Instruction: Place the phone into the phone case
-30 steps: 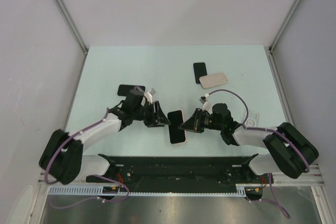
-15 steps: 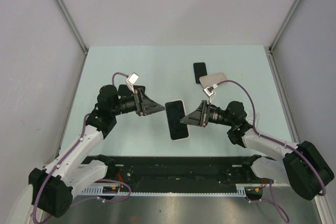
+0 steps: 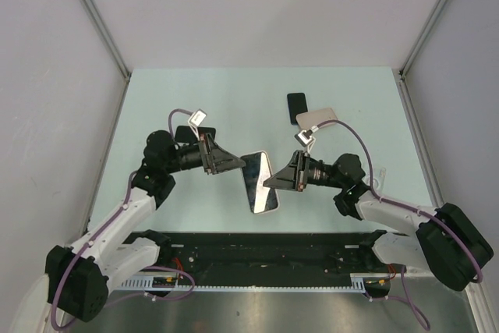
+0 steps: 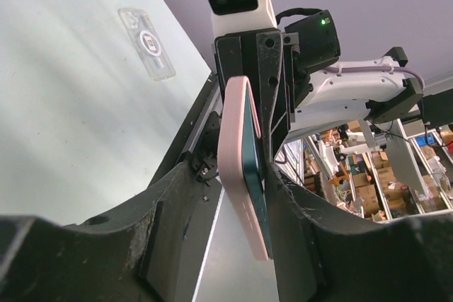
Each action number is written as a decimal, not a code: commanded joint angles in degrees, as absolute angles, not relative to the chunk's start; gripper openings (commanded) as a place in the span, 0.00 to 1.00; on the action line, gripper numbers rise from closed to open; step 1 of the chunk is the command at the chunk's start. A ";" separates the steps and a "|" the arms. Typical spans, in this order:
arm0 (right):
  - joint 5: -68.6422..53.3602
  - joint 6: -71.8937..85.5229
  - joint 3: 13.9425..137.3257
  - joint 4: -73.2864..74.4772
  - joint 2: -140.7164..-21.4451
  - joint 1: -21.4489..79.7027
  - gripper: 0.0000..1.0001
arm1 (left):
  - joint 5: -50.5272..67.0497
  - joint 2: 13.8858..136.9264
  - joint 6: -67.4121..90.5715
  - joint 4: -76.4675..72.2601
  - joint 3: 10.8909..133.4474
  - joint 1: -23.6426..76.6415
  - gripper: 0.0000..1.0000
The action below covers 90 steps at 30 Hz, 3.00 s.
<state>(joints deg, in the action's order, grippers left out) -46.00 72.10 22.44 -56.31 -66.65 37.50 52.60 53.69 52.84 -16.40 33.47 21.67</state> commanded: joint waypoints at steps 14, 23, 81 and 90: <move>-44.47 70.93 25.22 -60.21 -67.85 38.76 0.17 | 52.03 56.78 52.21 -12.66 34.45 21.45 0.00; -40.17 70.58 25.22 -59.07 -64.17 36.30 0.01 | 52.03 56.16 52.82 -10.90 34.37 21.71 0.50; -33.84 66.54 23.47 -48.52 -67.14 34.45 0.04 | 42.63 63.19 52.47 -7.30 33.93 31.03 0.37; -31.03 60.22 23.55 -35.87 -66.36 31.91 0.00 | 29.28 62.22 40.80 11.92 39.90 30.94 0.68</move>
<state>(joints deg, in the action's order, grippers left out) -32.80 63.88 22.31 -38.81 -67.68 33.19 36.29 63.37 48.05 3.60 35.75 30.92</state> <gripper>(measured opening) 0.185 0.620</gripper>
